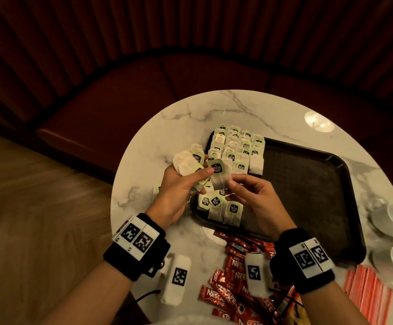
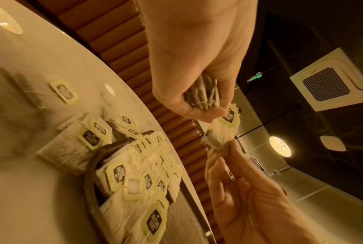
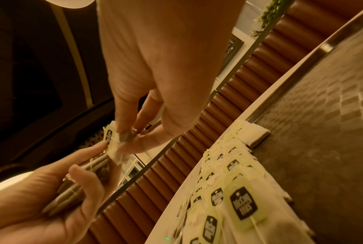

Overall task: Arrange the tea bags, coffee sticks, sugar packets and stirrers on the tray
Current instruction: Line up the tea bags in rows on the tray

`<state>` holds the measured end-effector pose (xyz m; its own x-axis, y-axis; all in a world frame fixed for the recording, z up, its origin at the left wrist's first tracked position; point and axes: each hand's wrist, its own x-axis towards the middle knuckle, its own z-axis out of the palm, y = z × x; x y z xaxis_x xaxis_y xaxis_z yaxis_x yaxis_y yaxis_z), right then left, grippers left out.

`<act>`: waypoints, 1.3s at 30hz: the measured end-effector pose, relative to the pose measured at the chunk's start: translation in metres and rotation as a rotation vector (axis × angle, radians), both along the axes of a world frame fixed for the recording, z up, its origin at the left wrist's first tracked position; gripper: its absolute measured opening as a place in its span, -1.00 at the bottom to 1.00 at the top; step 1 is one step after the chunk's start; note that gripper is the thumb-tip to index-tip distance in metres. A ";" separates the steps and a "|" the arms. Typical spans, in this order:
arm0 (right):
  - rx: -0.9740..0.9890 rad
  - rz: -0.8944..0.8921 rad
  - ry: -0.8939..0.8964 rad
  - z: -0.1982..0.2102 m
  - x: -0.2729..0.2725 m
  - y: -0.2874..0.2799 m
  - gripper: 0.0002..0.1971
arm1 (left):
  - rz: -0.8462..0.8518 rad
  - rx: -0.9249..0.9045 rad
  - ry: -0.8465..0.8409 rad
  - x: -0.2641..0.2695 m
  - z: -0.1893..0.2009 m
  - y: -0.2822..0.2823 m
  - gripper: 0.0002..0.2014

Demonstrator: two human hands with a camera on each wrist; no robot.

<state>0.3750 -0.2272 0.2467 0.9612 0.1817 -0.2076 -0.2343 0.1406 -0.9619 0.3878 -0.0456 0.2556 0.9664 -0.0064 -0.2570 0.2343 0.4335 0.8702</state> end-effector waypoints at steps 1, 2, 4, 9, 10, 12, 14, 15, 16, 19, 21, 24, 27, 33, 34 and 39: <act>-0.018 0.007 -0.007 0.000 -0.001 0.000 -0.76 | 0.008 -0.002 -0.003 0.000 0.000 -0.001 -0.76; -0.027 0.008 -0.011 0.000 -0.003 0.000 -0.77 | 0.015 0.000 -0.004 0.000 0.000 -0.002 -0.76; -0.027 -0.015 -0.005 0.000 -0.005 0.000 -0.78 | 0.019 0.005 -0.009 -0.001 0.000 -0.003 -0.77; -0.041 -0.191 0.063 -0.008 0.005 -0.009 -0.84 | -0.023 0.005 0.049 -0.002 0.000 -0.001 -0.77; -0.045 -0.234 0.079 -0.010 0.009 -0.015 -0.84 | -0.045 0.012 0.076 -0.003 0.000 0.001 -0.78; -0.091 -0.312 0.094 -0.018 0.021 -0.032 -0.84 | -0.097 0.030 0.125 -0.007 -0.001 0.003 -0.79; -0.195 -0.401 0.101 -0.031 0.037 -0.051 -0.86 | -0.136 0.044 0.159 -0.010 -0.001 0.002 -0.77; -0.259 -0.439 0.118 -0.039 0.046 -0.061 -0.88 | -0.151 0.046 0.169 -0.011 -0.001 0.001 -0.76; -0.326 -0.458 0.140 -0.047 0.053 -0.069 -0.89 | -0.165 0.048 0.175 -0.012 0.000 0.000 -0.76; -0.470 -0.434 0.237 -0.068 0.071 -0.085 -0.97 | -0.186 0.053 0.188 -0.013 0.002 -0.002 -0.77; -0.512 -0.401 0.283 -0.077 0.079 -0.089 -0.95 | -0.182 0.059 0.197 -0.014 0.003 -0.002 -0.79; -0.516 -0.385 0.323 -0.084 0.088 -0.088 -0.88 | -0.175 0.068 0.209 -0.014 0.003 -0.001 -0.73; -0.478 -0.395 0.345 -0.091 0.094 -0.085 -0.78 | -0.204 0.057 0.210 -0.015 0.002 0.001 -0.73; -0.495 -0.359 0.335 -0.089 0.094 -0.083 -0.78 | -0.184 0.014 0.209 -0.013 0.002 0.004 -0.72; -0.521 -0.363 0.319 -0.084 0.092 -0.084 -0.76 | -0.177 0.007 0.218 -0.012 0.002 0.004 -0.72; -0.571 -0.262 0.146 -0.028 0.054 -0.060 -0.73 | -0.142 0.004 0.218 -0.009 0.003 0.006 -0.59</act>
<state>0.4288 -0.2870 0.2184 0.9131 -0.2332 -0.3345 -0.3963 -0.3138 -0.8629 0.3788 -0.0392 0.2586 0.8778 -0.1366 -0.4591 0.4745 0.3791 0.7944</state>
